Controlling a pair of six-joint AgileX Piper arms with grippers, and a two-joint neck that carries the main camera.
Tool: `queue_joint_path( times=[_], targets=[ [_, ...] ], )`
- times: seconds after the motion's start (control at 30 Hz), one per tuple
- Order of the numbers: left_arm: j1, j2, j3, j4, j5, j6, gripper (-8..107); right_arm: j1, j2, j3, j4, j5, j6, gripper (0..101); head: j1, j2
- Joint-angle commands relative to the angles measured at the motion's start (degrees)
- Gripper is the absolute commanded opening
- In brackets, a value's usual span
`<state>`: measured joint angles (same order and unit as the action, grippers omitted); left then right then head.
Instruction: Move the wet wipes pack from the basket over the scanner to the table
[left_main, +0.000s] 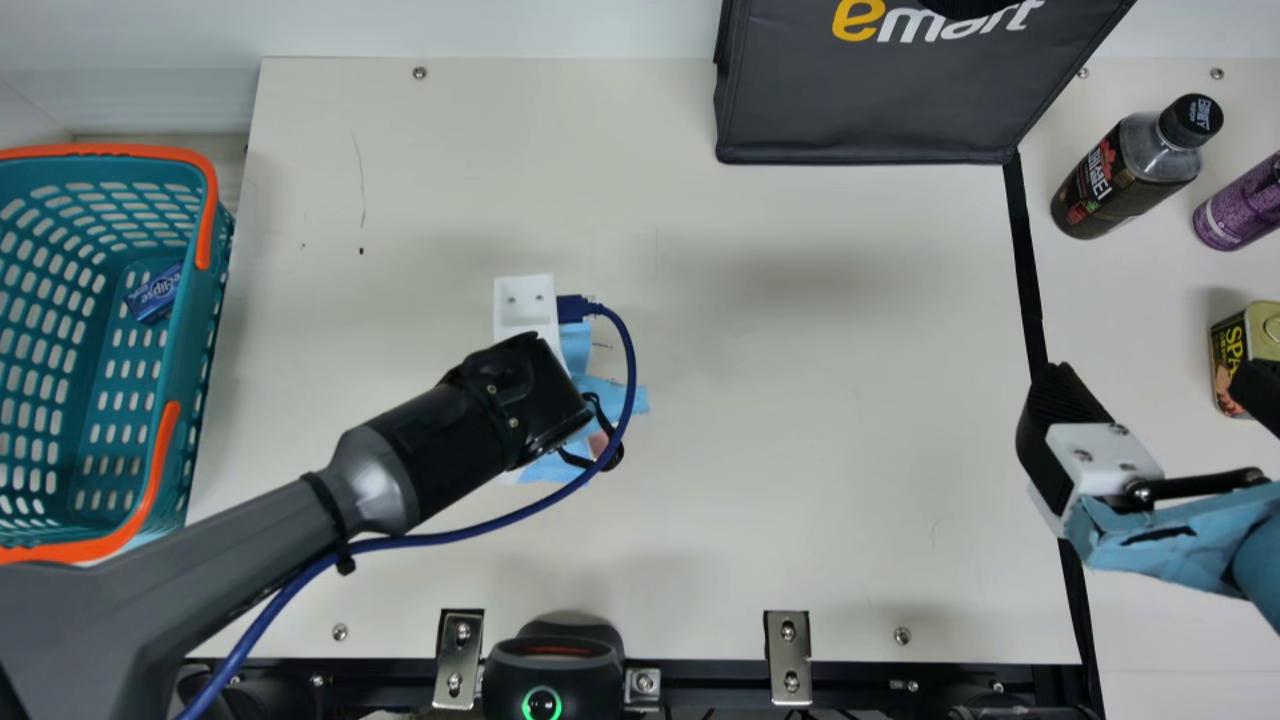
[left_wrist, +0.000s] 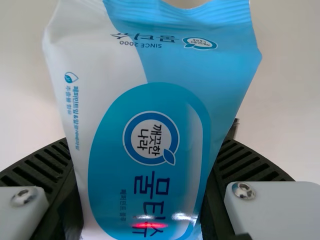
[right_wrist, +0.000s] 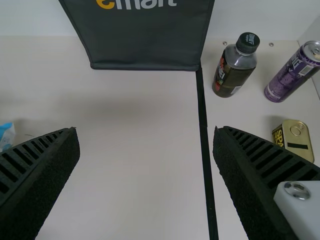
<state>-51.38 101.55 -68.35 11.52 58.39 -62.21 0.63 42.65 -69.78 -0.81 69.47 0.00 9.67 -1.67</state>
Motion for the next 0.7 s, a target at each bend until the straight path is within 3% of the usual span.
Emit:
queue_joint_path(
  times=[0.0,0.27,0.67],
  targets=[
    [0.38,0.48,-0.87,-1.46,-0.17,0.54,-8,0.0,0.0,0.0,0.0,0.0,0.0,95,-1.75,0.09],
    [0.96,4.7,-7.94,-6.58,0.63,1.57,-8,0.0,0.0,0.0,0.0,0.0,0.0,95,-1.75,0.09],
    [-0.63,14.57,-22.8,-8.82,4.81,-0.81,-8,0.0,0.0,0.0,0.0,0.0,0.0,95,-1.75,0.09]
  ],
)
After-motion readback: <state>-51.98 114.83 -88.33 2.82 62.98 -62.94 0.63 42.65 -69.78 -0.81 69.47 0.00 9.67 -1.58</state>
